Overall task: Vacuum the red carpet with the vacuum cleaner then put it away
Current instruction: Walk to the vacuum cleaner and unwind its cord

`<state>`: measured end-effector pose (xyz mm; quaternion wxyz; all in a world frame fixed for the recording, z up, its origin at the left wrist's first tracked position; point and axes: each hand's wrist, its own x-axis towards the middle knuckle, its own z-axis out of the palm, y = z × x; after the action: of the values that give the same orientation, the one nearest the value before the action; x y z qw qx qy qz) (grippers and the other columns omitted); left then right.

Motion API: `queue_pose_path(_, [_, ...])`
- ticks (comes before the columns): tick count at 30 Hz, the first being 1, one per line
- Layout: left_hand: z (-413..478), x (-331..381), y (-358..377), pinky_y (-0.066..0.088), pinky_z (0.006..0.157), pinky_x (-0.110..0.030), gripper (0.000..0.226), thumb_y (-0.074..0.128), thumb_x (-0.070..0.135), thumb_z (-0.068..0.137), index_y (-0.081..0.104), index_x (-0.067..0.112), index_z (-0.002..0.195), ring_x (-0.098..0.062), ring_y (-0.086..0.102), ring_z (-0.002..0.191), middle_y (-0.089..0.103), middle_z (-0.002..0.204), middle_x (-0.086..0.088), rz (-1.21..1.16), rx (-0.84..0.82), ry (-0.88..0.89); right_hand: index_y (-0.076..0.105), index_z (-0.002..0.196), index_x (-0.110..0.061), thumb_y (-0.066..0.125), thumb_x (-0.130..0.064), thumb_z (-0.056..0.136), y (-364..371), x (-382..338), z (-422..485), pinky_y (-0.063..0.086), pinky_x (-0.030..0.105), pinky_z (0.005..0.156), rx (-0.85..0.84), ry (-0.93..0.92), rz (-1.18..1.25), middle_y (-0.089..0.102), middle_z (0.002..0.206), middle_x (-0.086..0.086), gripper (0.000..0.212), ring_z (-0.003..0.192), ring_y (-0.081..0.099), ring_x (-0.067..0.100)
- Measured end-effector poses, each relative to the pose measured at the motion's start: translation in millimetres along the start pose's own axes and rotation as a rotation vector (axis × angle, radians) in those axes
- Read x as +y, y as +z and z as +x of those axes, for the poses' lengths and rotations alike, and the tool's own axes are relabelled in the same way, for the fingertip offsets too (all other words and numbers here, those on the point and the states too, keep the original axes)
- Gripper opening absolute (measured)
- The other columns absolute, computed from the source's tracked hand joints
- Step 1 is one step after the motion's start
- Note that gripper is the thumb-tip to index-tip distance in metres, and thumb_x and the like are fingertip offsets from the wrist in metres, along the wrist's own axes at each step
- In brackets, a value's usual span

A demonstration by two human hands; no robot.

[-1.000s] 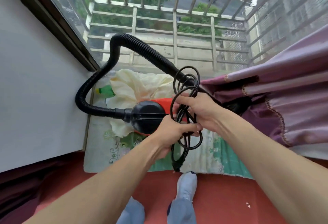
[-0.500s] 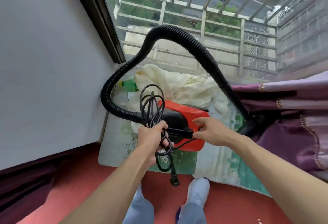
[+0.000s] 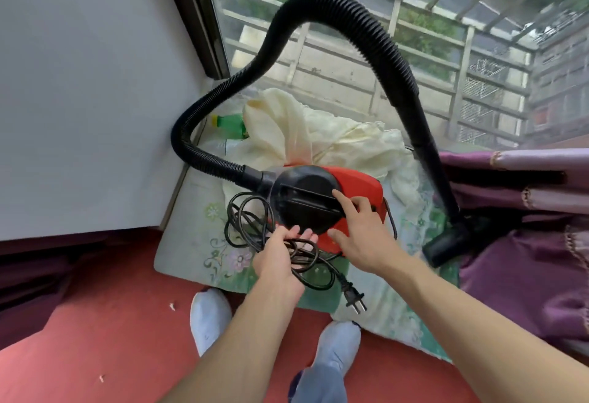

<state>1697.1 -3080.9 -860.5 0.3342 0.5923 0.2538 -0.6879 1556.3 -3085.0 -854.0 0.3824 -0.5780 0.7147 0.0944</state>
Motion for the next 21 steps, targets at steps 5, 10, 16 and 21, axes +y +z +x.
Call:
queue_pose_path(5, [23,-20,28,0.057,0.063,-0.035,0.023,0.050,0.001,0.084,0.060,0.009,0.103,-0.029,0.066,0.080,0.065,0.104,-0.016,-0.032,-0.020,0.062,0.030,0.152,-0.030,0.045,-0.025,0.101,9,7,-3,0.042,0.043,0.098,0.073,-0.065,0.101,0.035,0.136,0.004,0.053,0.116,0.043,0.031])
queue_pose_path(10, [29,-25,43,0.053,0.097,-0.043,0.031,0.048,0.000,0.087,0.067,0.004,0.110,-0.029,0.066,0.102,0.068,0.113,-0.011,-0.106,-0.075,0.074,0.053,0.139,-0.032,0.044,-0.026,0.103,0,20,0,0.042,0.037,0.100,0.059,-0.079,0.320,0.049,0.118,-0.004,0.038,0.116,0.052,0.022])
queue_pose_path(16, [27,-20,68,0.052,0.061,-0.034,0.019,0.052,-0.007,0.089,0.057,0.005,0.103,-0.023,0.064,0.073,0.066,0.084,-0.009,-0.051,-0.021,0.145,0.054,0.111,-0.012,0.055,-0.011,0.083,-51,49,9,0.047,0.039,0.091,0.577,0.316,0.554,0.055,0.118,0.010,0.028,0.103,0.059,0.030])
queue_pose_path(21, [18,-25,74,0.057,0.068,-0.038,0.016,0.071,0.004,0.089,0.062,0.006,0.103,-0.019,0.066,0.072,0.065,0.078,-0.007,-0.002,0.019,0.154,0.033,0.147,-0.023,0.071,-0.016,0.084,-99,78,22,0.026,0.038,0.111,0.558,0.271,0.323,0.030,0.147,0.010,0.074,0.136,0.027,0.029])
